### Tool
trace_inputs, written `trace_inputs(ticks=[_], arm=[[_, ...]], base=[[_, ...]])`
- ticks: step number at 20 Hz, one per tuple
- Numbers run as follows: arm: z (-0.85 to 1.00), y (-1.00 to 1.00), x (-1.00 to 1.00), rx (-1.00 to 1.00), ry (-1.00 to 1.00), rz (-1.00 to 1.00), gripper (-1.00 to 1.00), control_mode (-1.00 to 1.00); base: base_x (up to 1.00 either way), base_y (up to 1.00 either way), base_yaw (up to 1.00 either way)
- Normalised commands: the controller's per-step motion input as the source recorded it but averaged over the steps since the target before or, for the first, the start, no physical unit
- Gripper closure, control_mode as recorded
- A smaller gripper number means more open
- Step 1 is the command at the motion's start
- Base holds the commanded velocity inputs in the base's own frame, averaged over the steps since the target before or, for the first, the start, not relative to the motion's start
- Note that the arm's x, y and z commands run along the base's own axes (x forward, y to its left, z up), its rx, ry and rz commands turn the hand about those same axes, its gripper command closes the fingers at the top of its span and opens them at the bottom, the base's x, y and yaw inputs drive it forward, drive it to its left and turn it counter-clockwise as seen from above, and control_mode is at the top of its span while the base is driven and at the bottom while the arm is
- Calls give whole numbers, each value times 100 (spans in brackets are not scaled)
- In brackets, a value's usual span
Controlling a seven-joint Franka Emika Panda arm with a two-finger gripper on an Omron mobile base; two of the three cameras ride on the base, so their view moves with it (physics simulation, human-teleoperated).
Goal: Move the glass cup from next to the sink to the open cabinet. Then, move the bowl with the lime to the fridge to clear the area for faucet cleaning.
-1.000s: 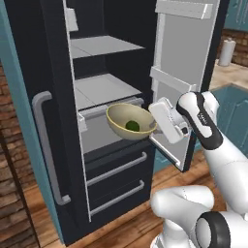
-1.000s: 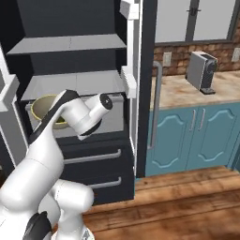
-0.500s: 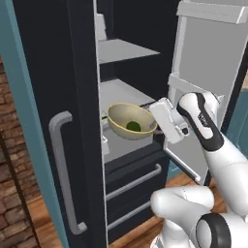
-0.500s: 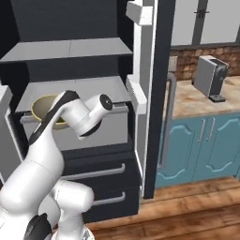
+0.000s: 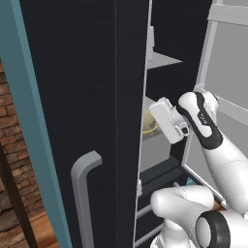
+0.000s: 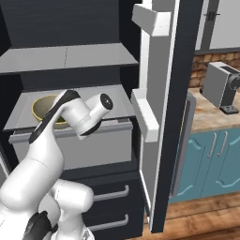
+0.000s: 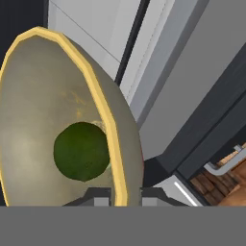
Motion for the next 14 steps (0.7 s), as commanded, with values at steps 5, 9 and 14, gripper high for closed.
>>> trace_inputs(ticks=[5,9,14], arm=[[0,5,23,-5,0,-5,100,-100],[0,45,79,-16,-4,-23,100,-100],[0,22,79,-7,-1,-23,100,-100]], base=[[45,6,-5],[0,0,0],[0,0,0]])
